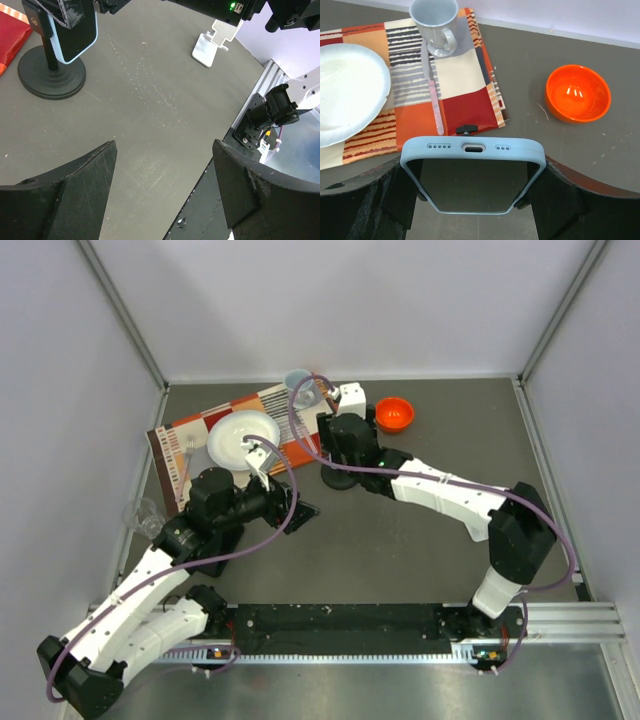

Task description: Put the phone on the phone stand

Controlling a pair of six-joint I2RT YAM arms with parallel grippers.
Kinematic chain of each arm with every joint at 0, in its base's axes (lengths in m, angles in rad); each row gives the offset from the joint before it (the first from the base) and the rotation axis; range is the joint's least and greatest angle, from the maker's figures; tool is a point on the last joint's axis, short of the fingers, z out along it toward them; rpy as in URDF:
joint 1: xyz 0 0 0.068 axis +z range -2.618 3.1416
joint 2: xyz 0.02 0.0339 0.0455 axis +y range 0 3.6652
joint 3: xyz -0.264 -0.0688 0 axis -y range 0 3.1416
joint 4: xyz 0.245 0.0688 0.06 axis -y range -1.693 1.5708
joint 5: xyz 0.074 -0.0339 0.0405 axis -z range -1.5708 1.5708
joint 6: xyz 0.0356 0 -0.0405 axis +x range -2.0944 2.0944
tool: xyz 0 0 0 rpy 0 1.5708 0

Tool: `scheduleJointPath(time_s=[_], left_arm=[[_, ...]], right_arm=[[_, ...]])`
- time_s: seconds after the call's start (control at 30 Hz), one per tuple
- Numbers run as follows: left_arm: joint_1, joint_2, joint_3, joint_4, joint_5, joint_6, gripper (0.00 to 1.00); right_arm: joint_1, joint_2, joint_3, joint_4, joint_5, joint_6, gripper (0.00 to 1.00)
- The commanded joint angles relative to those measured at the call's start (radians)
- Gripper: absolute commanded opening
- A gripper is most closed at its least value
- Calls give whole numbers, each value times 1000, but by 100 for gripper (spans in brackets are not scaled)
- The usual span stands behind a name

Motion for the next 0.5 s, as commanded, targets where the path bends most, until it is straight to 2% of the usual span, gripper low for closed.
scheduleJointPath(time_s=[0.0, 0.13, 0.23, 0.37, 0.43, 0.47], left_arm=[[6, -3, -5, 40, 8, 13, 82], [8, -6, -7, 40, 7, 13, 82], [9, -3, -10, 46, 11, 8, 82], [9, -3, -10, 51, 8, 5, 82], [11, -6, -10, 48, 7, 5, 82], [11, -9, -10, 46, 5, 6, 82]], right_arm=[[7, 26, -20, 37, 122, -42, 15], [14, 31, -65, 62, 156, -52, 15], [18, 21, -74, 86, 119, -45, 15], [53, 52, -44, 91, 222, -105, 14], [53, 49, -48, 94, 220, -89, 18], [55, 43, -51, 96, 210, -85, 25]])
